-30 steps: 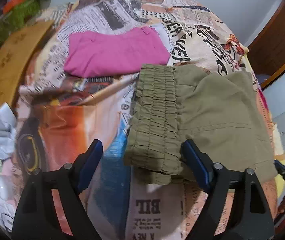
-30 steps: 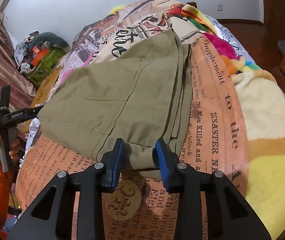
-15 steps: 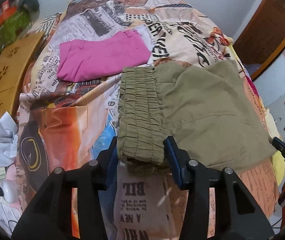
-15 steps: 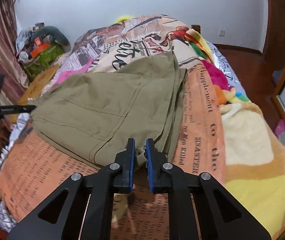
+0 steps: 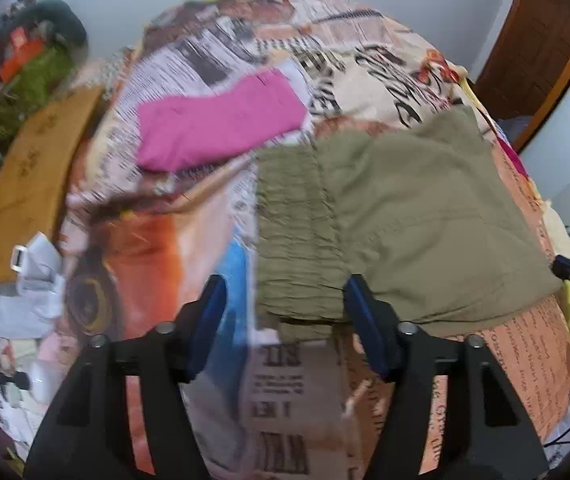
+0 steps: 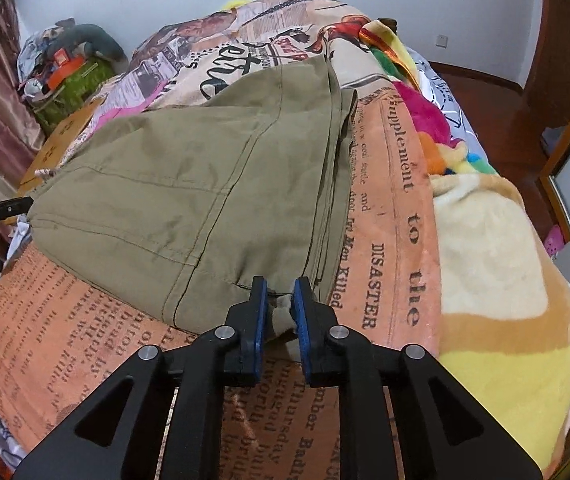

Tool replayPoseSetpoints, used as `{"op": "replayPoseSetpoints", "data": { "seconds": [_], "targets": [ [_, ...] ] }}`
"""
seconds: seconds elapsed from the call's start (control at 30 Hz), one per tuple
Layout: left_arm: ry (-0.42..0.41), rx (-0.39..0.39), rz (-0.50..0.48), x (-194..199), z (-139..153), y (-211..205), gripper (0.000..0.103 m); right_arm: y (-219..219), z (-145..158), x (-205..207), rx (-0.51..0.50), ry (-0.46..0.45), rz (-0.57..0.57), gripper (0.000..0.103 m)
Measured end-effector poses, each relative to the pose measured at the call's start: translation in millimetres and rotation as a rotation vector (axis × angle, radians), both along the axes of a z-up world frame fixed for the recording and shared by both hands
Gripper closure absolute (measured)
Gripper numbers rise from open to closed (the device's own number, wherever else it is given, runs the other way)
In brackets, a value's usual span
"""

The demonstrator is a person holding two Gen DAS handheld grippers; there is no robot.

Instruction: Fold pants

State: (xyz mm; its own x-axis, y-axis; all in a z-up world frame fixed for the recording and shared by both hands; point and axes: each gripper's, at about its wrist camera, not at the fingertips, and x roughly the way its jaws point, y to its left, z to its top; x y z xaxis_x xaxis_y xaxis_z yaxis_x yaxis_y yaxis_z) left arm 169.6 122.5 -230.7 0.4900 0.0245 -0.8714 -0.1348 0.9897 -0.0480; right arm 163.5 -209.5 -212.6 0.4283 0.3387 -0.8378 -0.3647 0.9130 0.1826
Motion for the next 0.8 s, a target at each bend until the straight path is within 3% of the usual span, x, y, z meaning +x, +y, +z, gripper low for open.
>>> {"op": "replayPoseSetpoints", "data": {
  "seconds": [0.17,0.37,0.43,0.8],
  "targets": [
    [-0.061,0.050,0.045,6.3,21.7,16.5,0.021,-9.1,23.9,5.3,0.025,-0.056,-0.034,0.069],
    [-0.090,0.066,0.098,33.9,34.3,35.5,0.016,-6.6,57.3,24.0,0.047,-0.162,-0.039,0.057],
    [-0.086,0.050,0.109,49.3,33.5,40.7,0.015,-4.2,64.6,33.8,0.054,-0.194,-0.042,0.048],
    [0.010,-0.016,0.116,118.2,-2.7,49.7,0.014,8.7,54.7,108.1,0.080,-0.207,-0.043,0.047]
  ]
}}
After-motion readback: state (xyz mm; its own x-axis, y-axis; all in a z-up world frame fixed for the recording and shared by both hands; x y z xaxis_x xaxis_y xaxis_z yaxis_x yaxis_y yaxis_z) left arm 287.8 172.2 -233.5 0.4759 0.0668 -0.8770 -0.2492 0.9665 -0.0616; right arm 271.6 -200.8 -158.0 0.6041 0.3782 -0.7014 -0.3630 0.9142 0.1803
